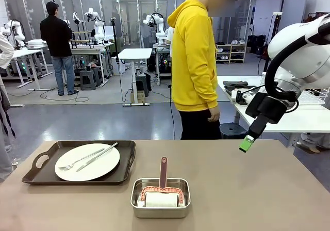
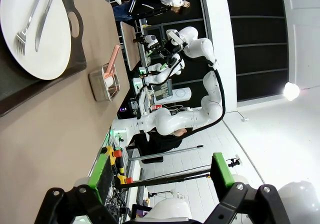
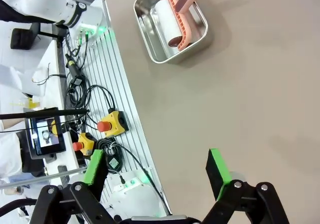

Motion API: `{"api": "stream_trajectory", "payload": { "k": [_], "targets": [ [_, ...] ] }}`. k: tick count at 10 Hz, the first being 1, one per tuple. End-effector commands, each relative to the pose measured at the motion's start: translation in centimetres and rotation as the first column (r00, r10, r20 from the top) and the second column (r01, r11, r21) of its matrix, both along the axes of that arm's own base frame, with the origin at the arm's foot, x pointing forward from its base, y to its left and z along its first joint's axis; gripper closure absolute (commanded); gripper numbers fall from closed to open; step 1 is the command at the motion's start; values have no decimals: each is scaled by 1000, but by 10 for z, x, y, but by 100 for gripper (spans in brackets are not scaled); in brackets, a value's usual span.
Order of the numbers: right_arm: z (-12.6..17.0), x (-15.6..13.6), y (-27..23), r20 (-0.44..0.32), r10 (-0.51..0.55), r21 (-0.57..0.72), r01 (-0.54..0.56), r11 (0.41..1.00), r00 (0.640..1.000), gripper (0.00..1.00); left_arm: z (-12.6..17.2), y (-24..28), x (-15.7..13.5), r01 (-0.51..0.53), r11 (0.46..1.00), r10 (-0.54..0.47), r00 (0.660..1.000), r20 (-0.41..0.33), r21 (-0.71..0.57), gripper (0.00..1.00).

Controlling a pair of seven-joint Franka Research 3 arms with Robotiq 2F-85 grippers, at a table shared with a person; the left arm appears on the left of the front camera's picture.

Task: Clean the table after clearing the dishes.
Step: When the left (or right) Handle tray is removed, use the left hand (or right hand) to clean the left (or right) side of the table with the Lint Roller.

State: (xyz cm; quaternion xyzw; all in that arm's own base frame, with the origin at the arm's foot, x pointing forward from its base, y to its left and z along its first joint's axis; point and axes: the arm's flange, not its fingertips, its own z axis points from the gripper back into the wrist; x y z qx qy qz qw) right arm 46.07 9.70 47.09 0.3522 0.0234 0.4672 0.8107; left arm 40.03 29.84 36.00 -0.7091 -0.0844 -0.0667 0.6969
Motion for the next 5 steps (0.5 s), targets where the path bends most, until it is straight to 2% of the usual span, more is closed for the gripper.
{"api": "stream_trajectory", "payload": {
  "k": [1, 4, 5],
  "targets": [
    [2, -1, 5, -7, 12, -4, -12, 1000, 1000, 0, 1, 1, -3, -7, 1000, 7, 1000, -4, 6, 0],
    [0, -1, 2, -2, 5, 0, -5, 1000, 1000, 0, 1, 1, -3, -7, 1000, 7, 1000, -4, 6, 0],
    [10, 16, 32, 27, 37, -114, -34, 993, 999, 0, 1, 1, -3, -7, 1000, 7, 1000, -4, 6, 0]
  ]
}}
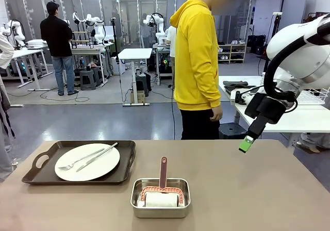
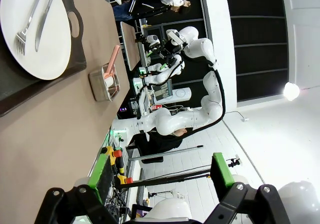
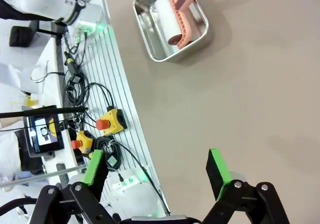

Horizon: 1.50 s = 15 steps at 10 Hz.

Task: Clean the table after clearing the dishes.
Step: When the left (or right) Handle tray is removed, use the left hand (or right hand) to clean the left (or right) side of the table with the Lint Roller.

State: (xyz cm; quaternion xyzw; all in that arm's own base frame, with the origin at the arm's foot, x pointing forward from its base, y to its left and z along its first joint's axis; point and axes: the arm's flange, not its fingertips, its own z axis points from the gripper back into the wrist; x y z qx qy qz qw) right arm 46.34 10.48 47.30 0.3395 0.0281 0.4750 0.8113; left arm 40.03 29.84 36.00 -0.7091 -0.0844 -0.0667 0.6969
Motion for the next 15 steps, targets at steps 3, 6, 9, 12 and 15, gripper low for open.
{"api": "stream_trajectory", "payload": {
  "k": [3, 6, 9, 12, 15],
  "targets": [
    [16, 53, 107, 28, 200, -250, -187, 950, 979, 0, 1, 1, -3, -7, 1000, 7, 1000, -4, 5, 0],
    [10, 85, 178, 71, 320, -362, -275, 891, 945, 0, 1, 1, -3, -7, 1000, 7, 1000, -4, 5, 0],
    [-10, 97, 231, 83, 396, -419, -328, 846, 915, 0, 1, 1, -3, -7, 1000, 7, 1000, -4, 5, 0],
    [-29, 97, 256, 175, 396, -396, -304, 866, 901, 0, 1, 1, -3, -7, 1000, 7, 1000, -4, 5, 0],
    [-44, 96, 267, 188, 402, -346, -323, 881, 896, 0, 1, 1, -3, -7, 1000, 7, 1000, -4, 5, 0]
  ]
}}
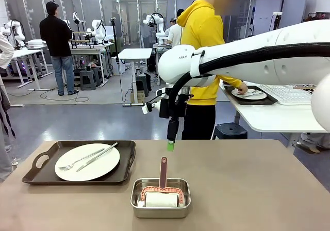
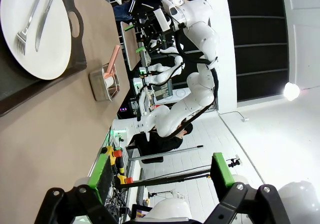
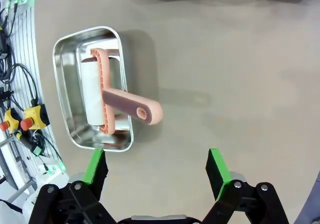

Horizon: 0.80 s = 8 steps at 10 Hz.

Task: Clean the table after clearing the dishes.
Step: When the left (or right) Handle tray is removed, use the left hand (or right hand) to clean the left (or right) side of the table with the Lint Roller.

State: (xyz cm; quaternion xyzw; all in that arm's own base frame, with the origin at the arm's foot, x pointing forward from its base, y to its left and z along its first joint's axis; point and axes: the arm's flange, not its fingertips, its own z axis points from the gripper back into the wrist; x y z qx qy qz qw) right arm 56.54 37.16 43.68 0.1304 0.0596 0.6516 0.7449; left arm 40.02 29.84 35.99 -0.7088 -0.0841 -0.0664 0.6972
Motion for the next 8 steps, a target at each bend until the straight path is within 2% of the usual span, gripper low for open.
{"api": "stream_trajectory", "payload": {
  "k": [1, 2, 5, 6, 8],
  "targets": [
    [-4, -6, -2, -36, 0, 0, 0, 1000, 999, 0, 1, 1, -3, -6, 1000, 6, 1000, -3, 5, 0],
    [0, 0, 0, 0, 0, 0, 0, 1000, 1000, 0, 1, 1, -3, -6, 1000, 6, 1000, -3, 5, 0],
    [0, 0, 0, 0, 0, 0, 0, 1000, 1000, 0, 1, 1, -3, -6, 1000, 6, 1000, -3, 5, 0],
    [-2, 2, 0, -6, -2, 2, 2, 1000, 1000, 0, 1, 1, -3, -6, 1000, 6, 1000, -3, 5, 0],
    [-18, 19, 8, -71, 70, 27, -68, 997, 995, 0, 1, 1, -3, -6, 1000, 6, 1000, -3, 5, 0]
  ]
}}
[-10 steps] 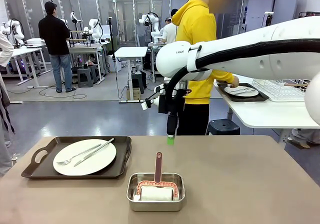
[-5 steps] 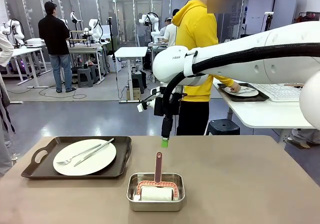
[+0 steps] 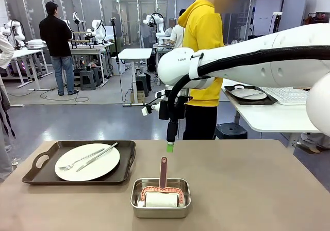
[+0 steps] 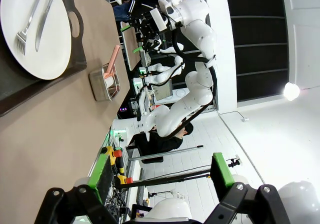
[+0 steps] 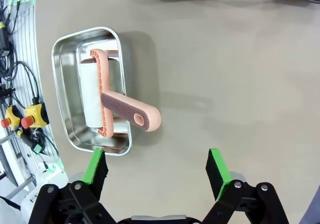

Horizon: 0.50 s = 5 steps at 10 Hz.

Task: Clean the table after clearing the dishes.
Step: When the left (or right) Handle tray is removed, use the left hand (or right hand) to clean the left (or right) side of the table with the Lint Roller.

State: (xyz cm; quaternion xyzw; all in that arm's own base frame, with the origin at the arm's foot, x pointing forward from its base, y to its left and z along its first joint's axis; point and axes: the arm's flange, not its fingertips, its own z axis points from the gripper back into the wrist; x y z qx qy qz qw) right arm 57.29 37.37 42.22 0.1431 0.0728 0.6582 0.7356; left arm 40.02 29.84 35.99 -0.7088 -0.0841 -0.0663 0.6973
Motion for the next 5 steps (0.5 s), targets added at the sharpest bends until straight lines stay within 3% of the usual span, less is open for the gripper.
{"api": "stream_trajectory", "payload": {
  "k": [1, 5],
  "targets": [
    [-7, 20, 6, -65, 47, 31, -45, 998, 997, 0, 1, 1, -3, -6, 1000, 6, 1000, -3, 5, 0],
    [-35, 29, 15, -180, 47, 53, -38, 998, 982, 0, 1, 1, -3, -6, 1000, 6, 1000, -3, 5, 0]
  ]
}}
